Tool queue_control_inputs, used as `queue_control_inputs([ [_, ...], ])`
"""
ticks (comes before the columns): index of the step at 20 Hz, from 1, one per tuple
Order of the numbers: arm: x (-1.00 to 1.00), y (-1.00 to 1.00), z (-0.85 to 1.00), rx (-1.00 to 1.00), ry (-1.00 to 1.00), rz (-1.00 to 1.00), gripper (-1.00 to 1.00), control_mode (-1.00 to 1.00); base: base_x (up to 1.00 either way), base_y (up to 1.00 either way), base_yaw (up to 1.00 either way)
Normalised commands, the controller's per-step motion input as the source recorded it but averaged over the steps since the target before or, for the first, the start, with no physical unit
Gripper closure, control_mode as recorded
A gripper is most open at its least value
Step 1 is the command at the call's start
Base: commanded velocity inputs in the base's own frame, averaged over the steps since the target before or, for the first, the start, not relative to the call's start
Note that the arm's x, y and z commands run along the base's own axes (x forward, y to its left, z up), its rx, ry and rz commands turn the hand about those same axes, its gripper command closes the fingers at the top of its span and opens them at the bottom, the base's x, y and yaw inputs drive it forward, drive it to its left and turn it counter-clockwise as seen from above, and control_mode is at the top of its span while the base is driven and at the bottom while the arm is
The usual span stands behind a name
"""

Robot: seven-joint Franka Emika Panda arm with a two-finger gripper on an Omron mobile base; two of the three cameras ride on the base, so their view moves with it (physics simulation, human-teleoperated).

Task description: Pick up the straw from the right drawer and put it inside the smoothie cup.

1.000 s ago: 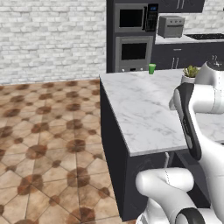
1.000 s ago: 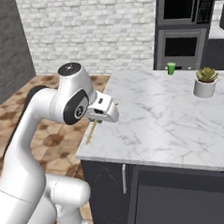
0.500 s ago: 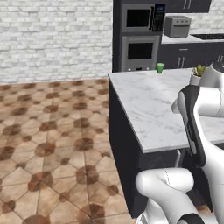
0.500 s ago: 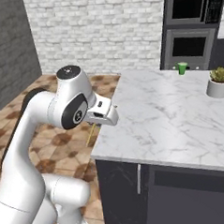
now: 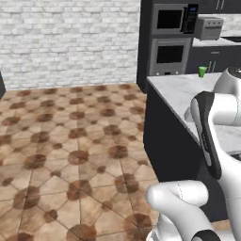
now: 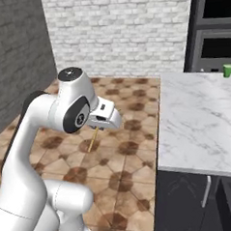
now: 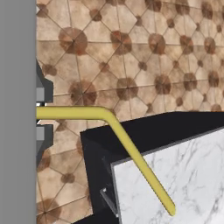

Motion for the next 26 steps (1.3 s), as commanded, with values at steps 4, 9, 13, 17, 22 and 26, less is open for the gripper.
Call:
queue_control_inputs([
  [4, 0.0, 0.0, 0.0, 0.0, 0.0, 0.0, 1.0, 1.0, 0.68, 0.97, 0.0],
  [9, 0.0, 0.0, 0.0, 0.0, 0.0, 0.0, 1.0, 1.0, 0.99, 0.37, 0.0],
  [13, 0.0, 0.0, 0.0, 0.0, 0.0, 0.0, 1.0, 1.0, 1.0, 0.0, -0.02],
  [17, 0.0, 0.0, 0.0, 0.0, 0.0, 0.0, 1.0, 1.0, 1.0, -0.08, 0.0],
  [22, 0.0, 0.0, 0.0, 0.0, 0.0, 0.0, 1.0, 1.0, 1.0, -0.07, 0.0],
  [26, 0.0, 0.0, 0.0, 0.0, 0.0, 0.0, 1.0, 1.0, 1.0, -0.09, -0.01],
])
